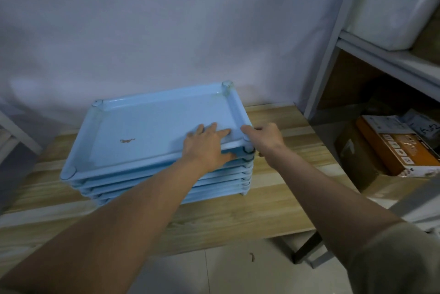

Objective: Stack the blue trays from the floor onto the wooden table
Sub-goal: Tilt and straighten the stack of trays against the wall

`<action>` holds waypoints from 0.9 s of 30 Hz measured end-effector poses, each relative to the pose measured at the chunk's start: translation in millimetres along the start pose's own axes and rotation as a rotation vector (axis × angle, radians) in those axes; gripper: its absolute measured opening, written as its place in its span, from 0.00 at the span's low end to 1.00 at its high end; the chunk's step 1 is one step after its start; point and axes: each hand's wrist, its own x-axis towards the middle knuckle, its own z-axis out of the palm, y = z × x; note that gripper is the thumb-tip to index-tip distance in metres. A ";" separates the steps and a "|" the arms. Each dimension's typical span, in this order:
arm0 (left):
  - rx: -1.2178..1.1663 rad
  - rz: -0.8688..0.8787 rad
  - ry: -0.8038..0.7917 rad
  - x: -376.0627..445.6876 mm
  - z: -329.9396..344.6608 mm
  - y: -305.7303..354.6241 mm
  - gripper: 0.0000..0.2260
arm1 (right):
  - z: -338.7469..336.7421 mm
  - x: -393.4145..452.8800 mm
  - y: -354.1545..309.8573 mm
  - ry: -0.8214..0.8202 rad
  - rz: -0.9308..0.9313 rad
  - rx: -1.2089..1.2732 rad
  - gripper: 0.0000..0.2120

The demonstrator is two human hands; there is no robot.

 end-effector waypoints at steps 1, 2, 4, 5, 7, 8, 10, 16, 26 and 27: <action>0.001 0.003 -0.001 0.4 1.9 -1.3 0.34 | -1.4 0.8 1.6 -0.001 0.001 0.013 0.15; -0.010 0.005 -0.007 -0.3 3.2 -2.3 0.35 | -2.7 2.3 2.9 -0.005 0.009 0.036 0.17; -0.072 0.014 -0.030 -2.3 1.7 -4.2 0.39 | -4.7 8.3 2.2 0.001 0.031 0.086 0.18; -0.107 0.020 -0.030 -2.5 -1.1 -6.1 0.40 | -4.8 12.8 1.5 0.008 0.041 0.105 0.18; -0.159 0.026 0.000 -1.2 -9.8 -11.2 0.40 | -2.5 21.9 -0.4 -0.011 0.050 0.134 0.19; -0.171 0.022 0.026 1.0 -15.2 -14.1 0.39 | -0.7 25.5 -2.6 -0.030 0.051 0.138 0.17; -0.178 0.005 0.080 11.0 -26.3 -21.8 0.34 | 2.6 33.5 -8.9 -0.063 0.056 0.134 0.13; -0.259 -0.020 0.095 68.4 -52.5 -38.2 0.30 | 8.1 76.4 -34.4 -0.108 0.048 0.118 0.13; -0.352 -0.067 -0.044 202.6 -58.9 -52.3 0.28 | 37.6 158.6 -56.8 -0.131 0.132 0.151 0.09; -0.369 -0.069 -0.055 212.0 -57.1 -51.7 0.27 | 37.8 162.2 -54.4 -0.137 0.124 0.157 0.10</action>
